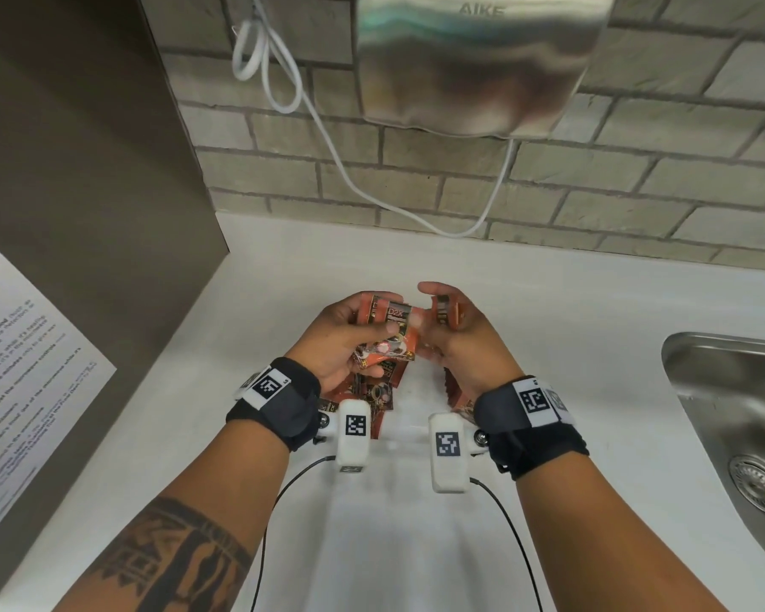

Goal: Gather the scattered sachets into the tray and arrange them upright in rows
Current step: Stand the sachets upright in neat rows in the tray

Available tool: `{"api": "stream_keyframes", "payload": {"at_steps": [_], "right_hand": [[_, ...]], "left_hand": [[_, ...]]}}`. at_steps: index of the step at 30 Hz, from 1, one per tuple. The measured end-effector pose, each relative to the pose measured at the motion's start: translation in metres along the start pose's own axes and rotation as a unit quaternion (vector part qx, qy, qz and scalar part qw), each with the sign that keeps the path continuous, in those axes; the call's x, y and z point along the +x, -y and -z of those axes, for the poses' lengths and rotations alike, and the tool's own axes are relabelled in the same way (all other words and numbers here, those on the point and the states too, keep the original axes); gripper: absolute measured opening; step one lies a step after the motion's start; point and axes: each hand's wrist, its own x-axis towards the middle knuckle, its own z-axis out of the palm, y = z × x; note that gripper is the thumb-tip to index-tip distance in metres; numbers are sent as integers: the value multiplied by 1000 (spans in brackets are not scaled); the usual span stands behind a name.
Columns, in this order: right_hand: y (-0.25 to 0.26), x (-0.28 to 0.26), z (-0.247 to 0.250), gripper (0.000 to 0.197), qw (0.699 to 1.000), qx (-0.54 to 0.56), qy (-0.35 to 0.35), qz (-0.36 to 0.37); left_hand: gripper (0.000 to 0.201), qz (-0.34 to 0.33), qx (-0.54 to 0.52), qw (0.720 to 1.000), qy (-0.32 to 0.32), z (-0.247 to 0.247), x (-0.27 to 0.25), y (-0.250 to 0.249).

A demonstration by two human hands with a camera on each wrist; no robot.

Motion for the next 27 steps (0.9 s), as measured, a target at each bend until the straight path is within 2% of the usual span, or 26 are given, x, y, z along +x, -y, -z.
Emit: {"api": "stream_keyframes", "payload": {"at_steps": [3, 5, 9, 13, 18, 22, 27], "right_hand": [[0, -1, -6, 60, 997, -78, 0, 14], [2, -2, -8, 50, 998, -56, 6, 18], [3, -1, -7, 33, 1000, 2, 2, -11], [-1, 0, 1, 20, 999, 3, -28, -38], [0, 0, -5, 41, 996, -84, -28, -10], [0, -3, -10, 33, 979, -189, -69, 17], [-3, -3, -9, 31, 988, -115, -103, -20]], "left_hand": [[29, -5, 24, 1000, -9, -4, 0, 3], [21, 9, 7, 1000, -15, -4, 1, 2], [34, 55, -99, 994, 13, 1, -1, 0], [34, 49, -83, 995, 5, 6, -1, -2], [27, 48, -7, 999, -15, -1, 0, -7], [33, 69, -9, 998, -4, -9, -1, -8], [36, 98, -95, 990, 37, -2, -2, -5]]}}
